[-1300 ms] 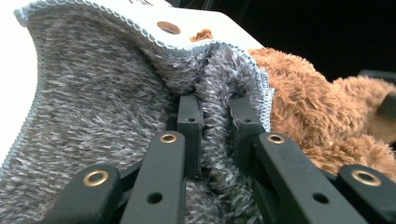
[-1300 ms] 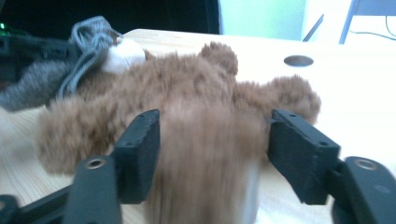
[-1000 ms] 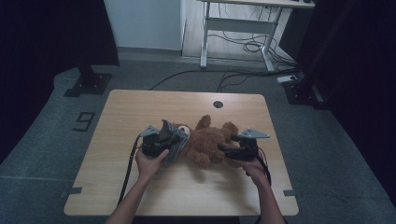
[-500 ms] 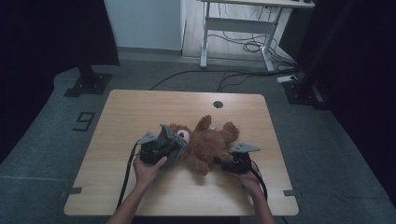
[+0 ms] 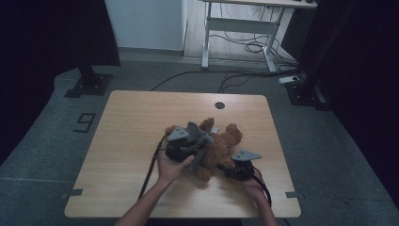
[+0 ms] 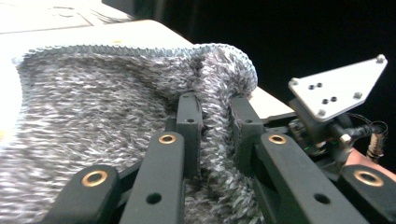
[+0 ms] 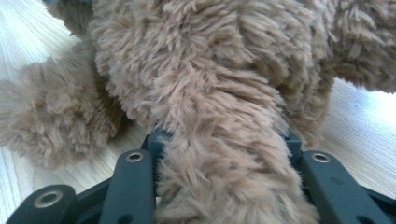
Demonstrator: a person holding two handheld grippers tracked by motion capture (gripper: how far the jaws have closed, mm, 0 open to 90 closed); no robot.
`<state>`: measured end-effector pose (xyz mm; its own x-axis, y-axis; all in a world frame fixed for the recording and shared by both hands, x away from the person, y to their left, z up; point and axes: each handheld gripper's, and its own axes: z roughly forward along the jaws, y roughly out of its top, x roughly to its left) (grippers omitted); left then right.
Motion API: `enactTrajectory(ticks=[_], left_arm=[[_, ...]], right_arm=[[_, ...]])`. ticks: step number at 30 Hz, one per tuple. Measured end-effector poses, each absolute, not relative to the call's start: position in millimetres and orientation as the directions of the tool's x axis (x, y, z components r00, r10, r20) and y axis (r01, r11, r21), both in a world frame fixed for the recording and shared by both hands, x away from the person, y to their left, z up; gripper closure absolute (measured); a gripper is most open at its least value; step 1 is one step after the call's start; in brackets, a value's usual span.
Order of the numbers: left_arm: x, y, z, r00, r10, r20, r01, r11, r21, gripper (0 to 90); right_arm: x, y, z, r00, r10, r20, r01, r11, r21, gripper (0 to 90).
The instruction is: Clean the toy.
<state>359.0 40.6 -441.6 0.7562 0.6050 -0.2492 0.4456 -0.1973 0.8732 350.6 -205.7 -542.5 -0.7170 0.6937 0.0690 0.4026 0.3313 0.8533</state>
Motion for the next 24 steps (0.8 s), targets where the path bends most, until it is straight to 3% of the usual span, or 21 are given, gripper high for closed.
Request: enactTrajectory(ticks=[3,8,16,24], left_arm=[[362.9,8.1,-457.3,0.771,0.579,-0.265,0.468,-0.233,0.853,77.1],[365.9,-12.1,-485.2,0.782,0.583,-0.218,0.453,-0.293,0.842,76.7],[355.4,9.4,-485.7,0.777,0.610,-0.154,0.410,-0.305,0.859,77.5],[350.2,55.2,-494.5,0.718,0.690,-0.091,0.398,-0.301,0.866,77.6]], right_arm=[[351.0,-206.4,-542.6,-0.716,0.694,0.080,0.408,0.323,0.854,55.8],[352.8,-208.4,-543.7,-0.702,0.706,0.094,0.422,0.305,0.854,55.5],[353.0,-208.5,-544.1,-0.707,0.700,0.102,0.423,0.303,0.854,55.7],[353.1,-209.2,-543.5,-0.710,0.696,0.104,0.423,0.304,0.853,55.8]])
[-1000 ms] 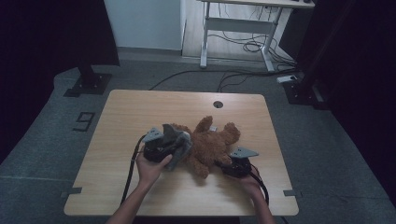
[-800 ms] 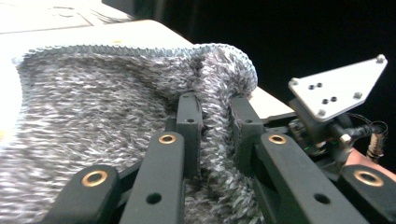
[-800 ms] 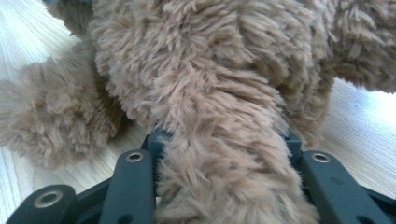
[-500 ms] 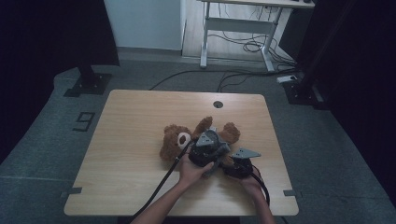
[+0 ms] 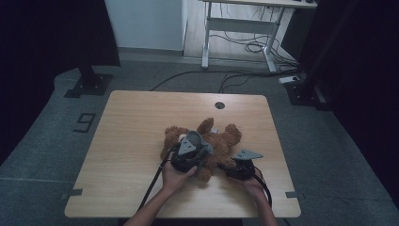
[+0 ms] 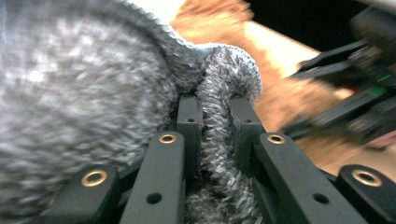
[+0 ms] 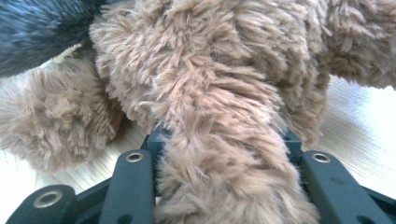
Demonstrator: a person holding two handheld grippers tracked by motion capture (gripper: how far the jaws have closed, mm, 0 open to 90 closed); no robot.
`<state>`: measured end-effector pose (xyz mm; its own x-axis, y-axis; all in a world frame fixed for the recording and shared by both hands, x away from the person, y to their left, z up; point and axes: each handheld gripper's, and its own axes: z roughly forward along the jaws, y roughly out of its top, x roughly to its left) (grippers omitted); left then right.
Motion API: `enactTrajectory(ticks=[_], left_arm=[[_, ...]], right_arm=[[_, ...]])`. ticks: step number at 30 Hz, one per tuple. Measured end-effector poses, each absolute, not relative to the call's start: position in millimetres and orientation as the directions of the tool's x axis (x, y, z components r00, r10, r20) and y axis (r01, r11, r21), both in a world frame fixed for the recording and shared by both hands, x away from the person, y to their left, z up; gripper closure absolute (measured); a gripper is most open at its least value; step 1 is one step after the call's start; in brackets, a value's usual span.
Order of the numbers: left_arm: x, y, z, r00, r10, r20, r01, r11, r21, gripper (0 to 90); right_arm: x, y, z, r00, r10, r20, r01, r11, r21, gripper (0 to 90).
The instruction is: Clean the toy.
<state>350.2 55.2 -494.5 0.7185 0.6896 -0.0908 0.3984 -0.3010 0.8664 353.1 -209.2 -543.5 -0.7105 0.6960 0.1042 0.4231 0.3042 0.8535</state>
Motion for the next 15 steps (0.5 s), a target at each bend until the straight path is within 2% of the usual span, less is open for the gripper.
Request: enactTrajectory(ticks=[7,15], left_arm=[[338.8,87.5,-495.5,0.716,0.691,-0.101,0.389,-0.275,0.879,78.0],[349.7,127.2,-477.4,0.653,0.734,-0.186,0.403,-0.129,0.906,77.9]], right_arm=[[352.3,-207.5,-542.7,-0.725,0.682,0.097,0.414,0.319,0.852,56.0],[353.4,-208.5,-542.7,-0.723,0.682,0.110,0.421,0.309,0.853,56.4]])
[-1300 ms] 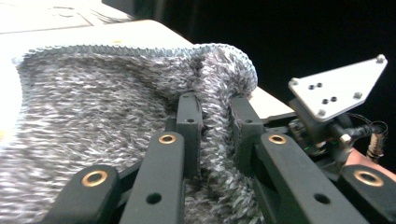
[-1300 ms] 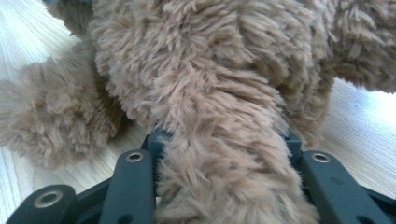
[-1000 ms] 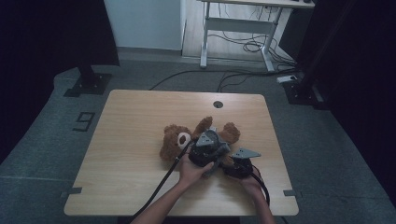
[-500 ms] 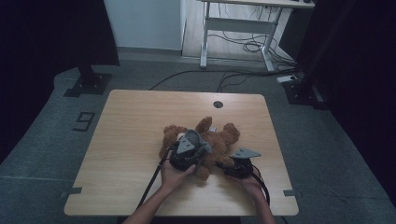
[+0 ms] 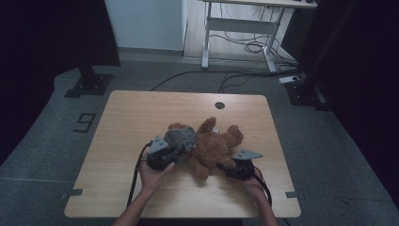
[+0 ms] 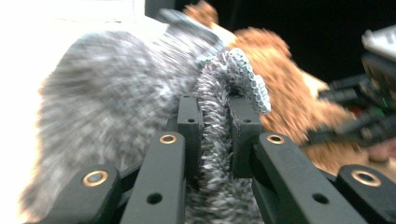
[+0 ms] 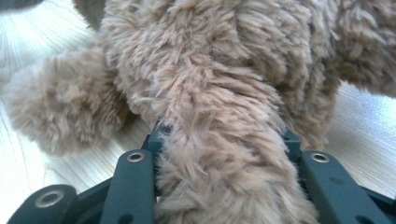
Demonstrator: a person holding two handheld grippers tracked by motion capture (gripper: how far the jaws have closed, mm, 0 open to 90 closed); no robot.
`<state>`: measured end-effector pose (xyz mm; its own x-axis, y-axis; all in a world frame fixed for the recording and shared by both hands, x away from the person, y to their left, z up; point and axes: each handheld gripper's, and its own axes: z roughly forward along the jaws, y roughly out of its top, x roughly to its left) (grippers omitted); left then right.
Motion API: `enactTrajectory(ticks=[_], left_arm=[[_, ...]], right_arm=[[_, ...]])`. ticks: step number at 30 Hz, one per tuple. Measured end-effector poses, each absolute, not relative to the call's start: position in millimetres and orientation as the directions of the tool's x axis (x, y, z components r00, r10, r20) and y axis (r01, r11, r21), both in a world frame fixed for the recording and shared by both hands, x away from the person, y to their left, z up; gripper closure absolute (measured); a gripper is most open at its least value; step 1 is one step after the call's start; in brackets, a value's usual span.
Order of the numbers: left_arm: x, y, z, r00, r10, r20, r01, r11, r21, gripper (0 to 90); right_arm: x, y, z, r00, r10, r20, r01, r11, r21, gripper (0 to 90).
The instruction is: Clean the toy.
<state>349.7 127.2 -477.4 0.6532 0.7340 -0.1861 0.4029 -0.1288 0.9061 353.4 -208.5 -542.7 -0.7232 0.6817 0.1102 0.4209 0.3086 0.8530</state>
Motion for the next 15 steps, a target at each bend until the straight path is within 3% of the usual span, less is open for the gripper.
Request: enactTrajectory(ticks=[6,15], left_arm=[[378.1,159.6,-477.2,0.555,0.781,-0.286,0.483,-0.022,0.875,78.0],[396.8,186.7,-499.8,0.461,0.822,-0.335,0.586,0.001,0.810,78.0]], right_arm=[[353.9,-208.9,-543.2,-0.722,0.682,0.116,0.425,0.305,0.852,56.9],[353.7,-209.8,-543.9,-0.734,0.670,0.111,0.419,0.318,0.850,57.3]])
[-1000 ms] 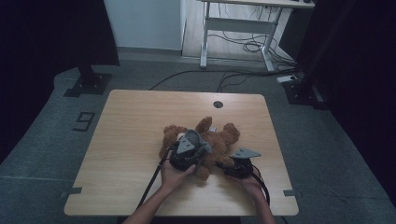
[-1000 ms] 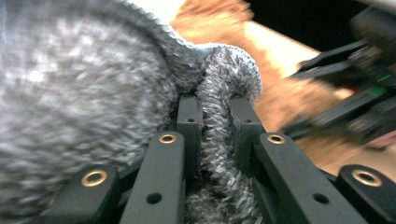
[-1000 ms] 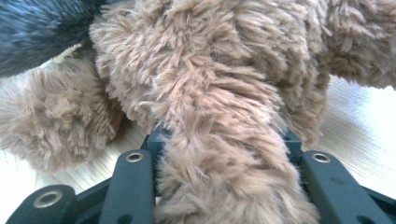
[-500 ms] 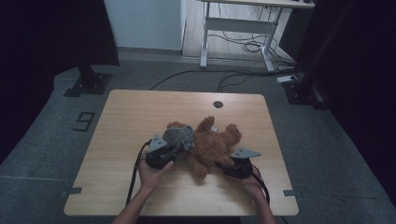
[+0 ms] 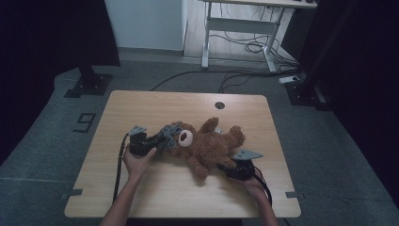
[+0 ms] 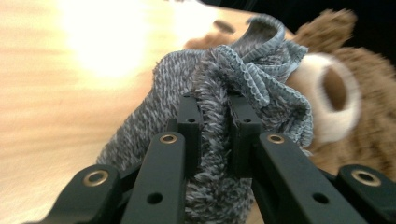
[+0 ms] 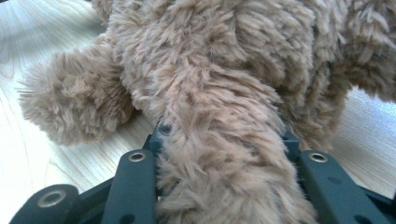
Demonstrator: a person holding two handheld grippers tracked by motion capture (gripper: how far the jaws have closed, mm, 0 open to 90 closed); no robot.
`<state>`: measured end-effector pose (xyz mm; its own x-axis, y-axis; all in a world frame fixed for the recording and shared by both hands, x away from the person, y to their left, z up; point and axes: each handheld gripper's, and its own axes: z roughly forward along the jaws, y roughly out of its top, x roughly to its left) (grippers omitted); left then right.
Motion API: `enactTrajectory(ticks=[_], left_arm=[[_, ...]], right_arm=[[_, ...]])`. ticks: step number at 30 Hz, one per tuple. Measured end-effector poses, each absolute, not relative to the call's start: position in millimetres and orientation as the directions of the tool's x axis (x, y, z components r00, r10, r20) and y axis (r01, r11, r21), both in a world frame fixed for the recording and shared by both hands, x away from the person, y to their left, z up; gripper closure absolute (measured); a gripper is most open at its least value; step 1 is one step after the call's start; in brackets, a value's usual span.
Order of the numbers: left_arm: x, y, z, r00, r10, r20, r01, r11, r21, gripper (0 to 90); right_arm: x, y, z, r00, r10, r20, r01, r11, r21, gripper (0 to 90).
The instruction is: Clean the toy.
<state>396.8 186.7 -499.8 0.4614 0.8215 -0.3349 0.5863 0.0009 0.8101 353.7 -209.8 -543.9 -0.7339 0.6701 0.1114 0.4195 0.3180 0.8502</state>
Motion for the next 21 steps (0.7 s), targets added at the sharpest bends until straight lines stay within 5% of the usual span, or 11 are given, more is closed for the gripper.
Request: enactTrajectory(ticks=[21], left_arm=[[364.3,170.7,-529.5,0.516,0.780,-0.352,0.630,-0.067,0.774,79.4]], right_arm=[[356.5,-213.6,-543.2,-0.732,0.675,0.088,0.408,0.331,0.851,57.5]])
